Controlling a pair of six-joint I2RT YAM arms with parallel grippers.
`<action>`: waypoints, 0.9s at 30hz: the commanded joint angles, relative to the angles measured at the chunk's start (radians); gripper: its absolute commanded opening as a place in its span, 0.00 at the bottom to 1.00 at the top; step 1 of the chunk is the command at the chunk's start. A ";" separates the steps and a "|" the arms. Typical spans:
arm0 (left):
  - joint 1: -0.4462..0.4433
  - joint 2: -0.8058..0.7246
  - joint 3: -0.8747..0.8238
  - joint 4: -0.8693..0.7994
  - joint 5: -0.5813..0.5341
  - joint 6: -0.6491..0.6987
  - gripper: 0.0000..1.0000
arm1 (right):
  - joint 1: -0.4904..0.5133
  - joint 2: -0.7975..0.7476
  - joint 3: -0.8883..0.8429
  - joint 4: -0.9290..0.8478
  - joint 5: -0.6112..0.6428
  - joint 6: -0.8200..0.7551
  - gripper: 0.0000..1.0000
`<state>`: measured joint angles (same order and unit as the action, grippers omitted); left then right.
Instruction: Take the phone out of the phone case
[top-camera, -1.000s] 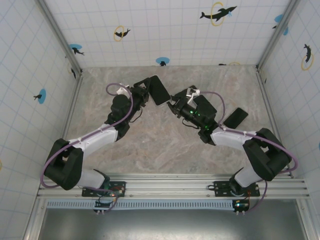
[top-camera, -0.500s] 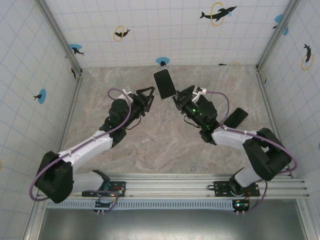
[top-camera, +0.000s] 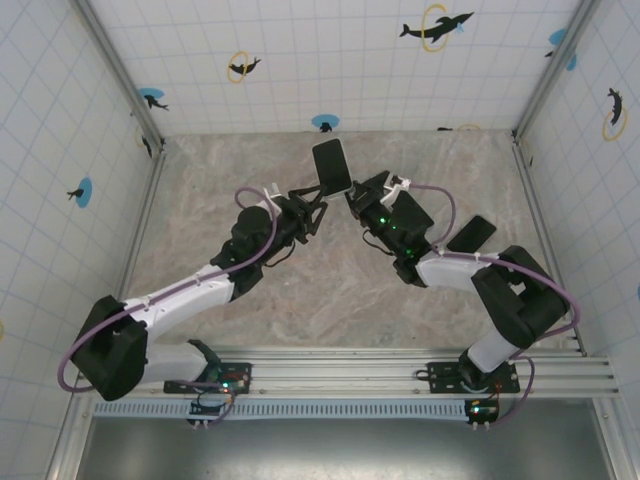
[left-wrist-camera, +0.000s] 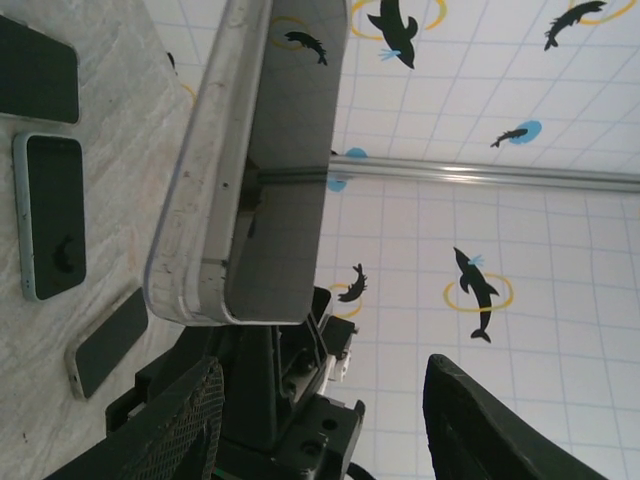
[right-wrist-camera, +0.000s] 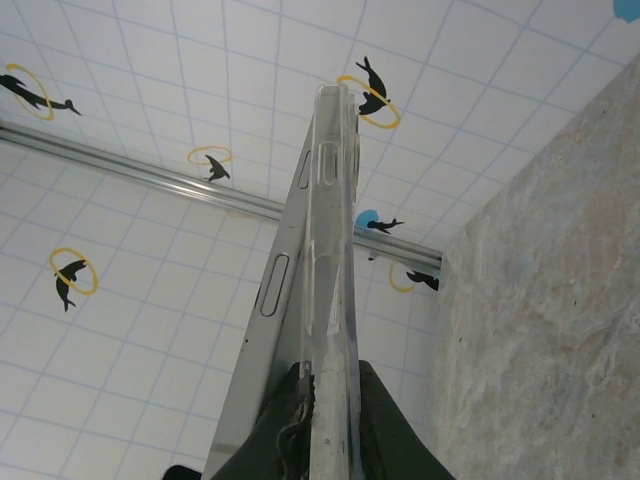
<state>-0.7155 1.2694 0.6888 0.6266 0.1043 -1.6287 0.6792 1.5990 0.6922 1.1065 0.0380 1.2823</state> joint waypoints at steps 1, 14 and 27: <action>-0.006 0.023 0.031 0.062 0.007 -0.037 0.54 | 0.006 -0.006 0.050 0.154 0.030 -0.015 0.04; -0.003 0.105 0.065 0.165 0.024 -0.076 0.53 | 0.006 -0.008 0.057 0.129 -0.017 -0.061 0.03; 0.016 0.121 0.036 0.171 -0.105 -0.096 0.45 | 0.031 -0.004 0.047 0.165 0.016 -0.044 0.02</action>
<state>-0.7128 1.3838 0.7235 0.7719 0.1055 -1.7081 0.6849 1.6012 0.7002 1.1336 0.0307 1.2423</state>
